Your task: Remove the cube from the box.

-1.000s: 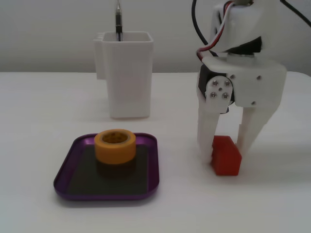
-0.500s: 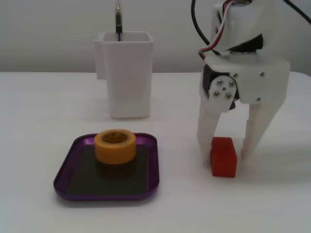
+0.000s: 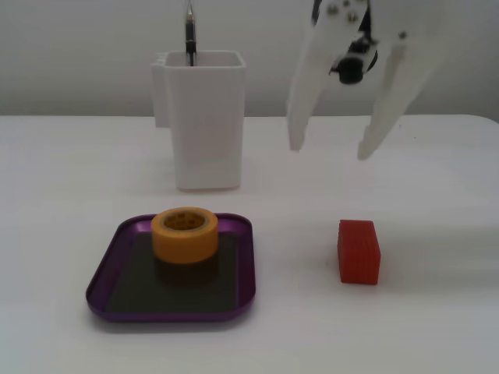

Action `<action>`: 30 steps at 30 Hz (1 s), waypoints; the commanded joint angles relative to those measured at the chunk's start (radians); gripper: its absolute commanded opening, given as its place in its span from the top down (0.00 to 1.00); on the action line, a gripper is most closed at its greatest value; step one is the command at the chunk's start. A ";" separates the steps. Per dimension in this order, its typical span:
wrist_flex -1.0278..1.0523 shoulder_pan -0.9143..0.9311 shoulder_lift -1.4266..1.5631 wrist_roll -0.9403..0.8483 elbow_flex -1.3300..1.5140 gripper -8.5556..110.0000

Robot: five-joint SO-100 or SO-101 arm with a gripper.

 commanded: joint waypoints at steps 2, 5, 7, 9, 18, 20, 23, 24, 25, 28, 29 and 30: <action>0.026 0.000 0.276 -0.005 0.029 0.79; 0.012 0.012 0.439 -0.005 0.123 0.79; 0.012 0.012 0.541 -0.005 0.196 0.79; 0.011 0.014 0.635 -0.003 0.279 0.79; -0.048 0.018 1.019 0.005 0.687 0.79; -0.074 0.048 1.108 0.006 0.781 0.79; -0.103 0.098 1.239 0.006 0.925 0.79; -0.103 0.118 1.285 0.000 0.969 0.79; -0.100 0.137 1.333 0.000 1.009 0.79; -0.087 0.184 1.474 -0.002 1.109 0.79; -0.087 0.195 1.520 -0.002 1.143 0.79; -0.087 0.206 1.566 -0.002 1.173 0.79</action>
